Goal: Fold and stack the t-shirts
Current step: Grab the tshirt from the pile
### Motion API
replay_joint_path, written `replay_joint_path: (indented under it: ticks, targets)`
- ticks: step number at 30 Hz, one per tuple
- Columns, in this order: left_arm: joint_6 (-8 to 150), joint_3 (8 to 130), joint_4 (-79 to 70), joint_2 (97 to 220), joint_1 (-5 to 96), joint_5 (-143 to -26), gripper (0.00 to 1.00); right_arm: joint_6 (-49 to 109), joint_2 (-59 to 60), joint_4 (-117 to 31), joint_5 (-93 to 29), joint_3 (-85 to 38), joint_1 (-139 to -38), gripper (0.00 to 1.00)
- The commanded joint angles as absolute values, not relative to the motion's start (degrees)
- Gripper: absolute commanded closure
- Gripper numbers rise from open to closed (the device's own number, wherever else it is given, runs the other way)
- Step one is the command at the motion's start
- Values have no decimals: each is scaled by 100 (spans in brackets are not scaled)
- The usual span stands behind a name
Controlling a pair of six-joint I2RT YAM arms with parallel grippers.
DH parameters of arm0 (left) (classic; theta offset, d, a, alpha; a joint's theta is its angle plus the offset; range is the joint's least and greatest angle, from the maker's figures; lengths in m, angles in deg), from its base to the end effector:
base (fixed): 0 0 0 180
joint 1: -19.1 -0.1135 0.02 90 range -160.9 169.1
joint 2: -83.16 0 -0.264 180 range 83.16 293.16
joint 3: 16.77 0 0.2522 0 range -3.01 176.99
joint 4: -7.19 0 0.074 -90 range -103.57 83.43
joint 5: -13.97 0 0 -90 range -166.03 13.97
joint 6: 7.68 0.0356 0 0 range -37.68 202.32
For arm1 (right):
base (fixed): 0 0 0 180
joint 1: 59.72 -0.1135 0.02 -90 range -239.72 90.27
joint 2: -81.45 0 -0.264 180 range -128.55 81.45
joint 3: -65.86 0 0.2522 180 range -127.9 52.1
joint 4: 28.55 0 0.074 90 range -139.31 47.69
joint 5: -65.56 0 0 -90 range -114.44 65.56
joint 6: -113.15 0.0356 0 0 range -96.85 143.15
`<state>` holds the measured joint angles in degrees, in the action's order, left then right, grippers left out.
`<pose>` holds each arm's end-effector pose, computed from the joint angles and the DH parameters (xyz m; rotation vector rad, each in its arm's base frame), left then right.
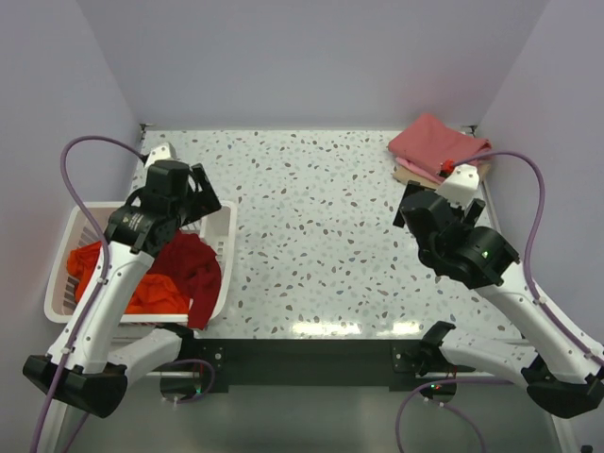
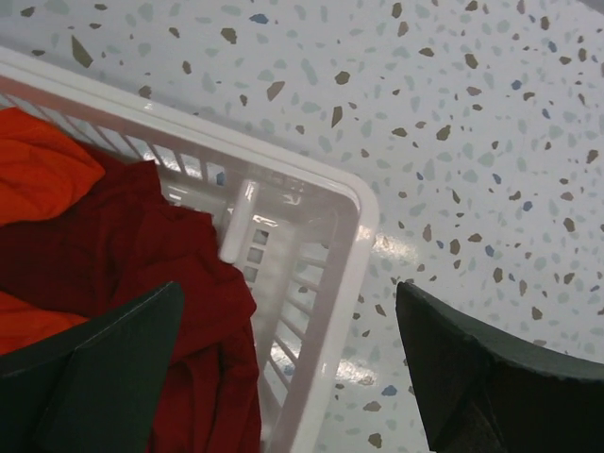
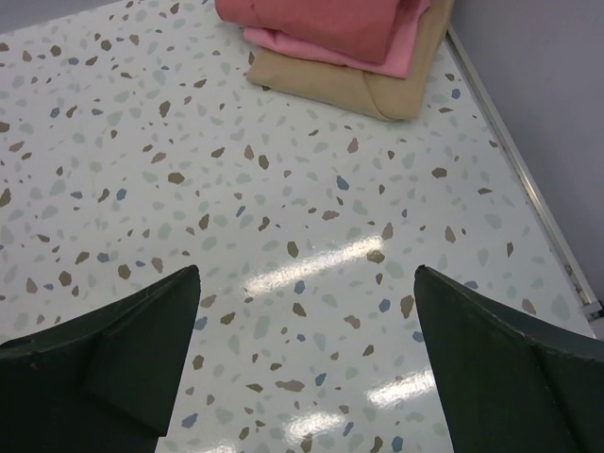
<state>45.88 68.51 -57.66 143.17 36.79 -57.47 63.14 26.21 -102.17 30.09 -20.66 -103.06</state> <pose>0.1932 -0.0497 0.3812 -0.5294 2.1597 -0.1523 0.1326 0.0853 0.3976 0.3822 1.9392 -0.1761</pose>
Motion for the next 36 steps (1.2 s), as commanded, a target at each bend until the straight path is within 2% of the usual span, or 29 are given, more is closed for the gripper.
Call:
replay_joint_path:
  ticks: [1, 8, 20, 24, 27, 28, 29, 30, 32, 33, 36]
  targets:
    - [4304, 6748, -6413, 14415, 3685, -5038, 0, 6551, 2599, -10313, 3226, -2226, -10288, 1]
    - [3918, 5808, -6467, 14583, 3659, -5423, 0, 6419, 2529, -10041, 3015, -2059, -10279, 1]
    - [3355, 4577, -6511, 14170, 3659, -6276, 0, 6200, 2204, -9672, 2663, -1936, -10235, 1]
    - [3310, 4279, -6484, 14161, 3659, -6390, 4, 6103, 2098, -9592, 2531, -1954, -10226, 1]
    - [3266, 4094, -6467, 14064, 3659, -6443, 20, 6077, 2072, -9584, 2513, -1945, -10209, 1]
    - [3258, 4050, -6441, 14029, 3659, -6461, 37, 6059, 2089, -9575, 2505, -1945, -10209, 1]
    - [3249, 4006, -6449, 13959, 3659, -6504, 48, 6050, 2098, -9557, 2505, -1927, -10200, 1]
    - [3240, 4005, -6458, 13924, 3659, -6505, 73, 6033, 2107, -9549, 2496, -1910, -10191, 1]
    - [3231, 4145, -6580, 13845, 3659, -6435, 96, 6033, 2125, -9513, 2487, -1883, -10182, 1]
    - [3214, 4259, -6651, 13827, 3659, -6382, 100, 6024, 2125, -9505, 2478, -1883, -10182, 1]
    - [3222, 5119, -7028, 13844, 3668, -6084, 100, 6024, 2116, -9487, 2434, -1874, -10165, 1]
